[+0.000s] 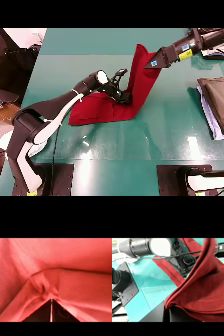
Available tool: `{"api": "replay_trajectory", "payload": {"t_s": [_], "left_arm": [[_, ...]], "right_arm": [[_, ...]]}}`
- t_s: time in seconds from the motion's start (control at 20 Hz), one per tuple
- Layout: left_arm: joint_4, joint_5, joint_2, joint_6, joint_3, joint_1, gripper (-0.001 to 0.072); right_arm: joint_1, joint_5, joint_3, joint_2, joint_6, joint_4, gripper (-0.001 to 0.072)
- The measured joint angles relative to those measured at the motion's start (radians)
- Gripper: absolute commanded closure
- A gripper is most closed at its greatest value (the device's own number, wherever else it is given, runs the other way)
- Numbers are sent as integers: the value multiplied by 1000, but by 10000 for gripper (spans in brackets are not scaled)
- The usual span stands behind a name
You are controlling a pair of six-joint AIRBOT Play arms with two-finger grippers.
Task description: Fold the shirts.
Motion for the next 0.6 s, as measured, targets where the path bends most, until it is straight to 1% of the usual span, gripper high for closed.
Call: {"api": "replay_trajectory", "payload": {"t_s": [0.15,0.3,0.45,0.6], "left_arm": [[57,-40,72,-1,2,35,682],[139,-96,163,-1,2,105,681],[233,-157,283,-1,2,222,681],[305,-195,414,-1,2,363,680]], "right_arm": [[41,-8,35,-26,1,-1,698],[96,-40,50,-53,2,-1,698],[184,-97,55,-93,2,0,696],[307,-217,58,-155,-26,0,694]]}}
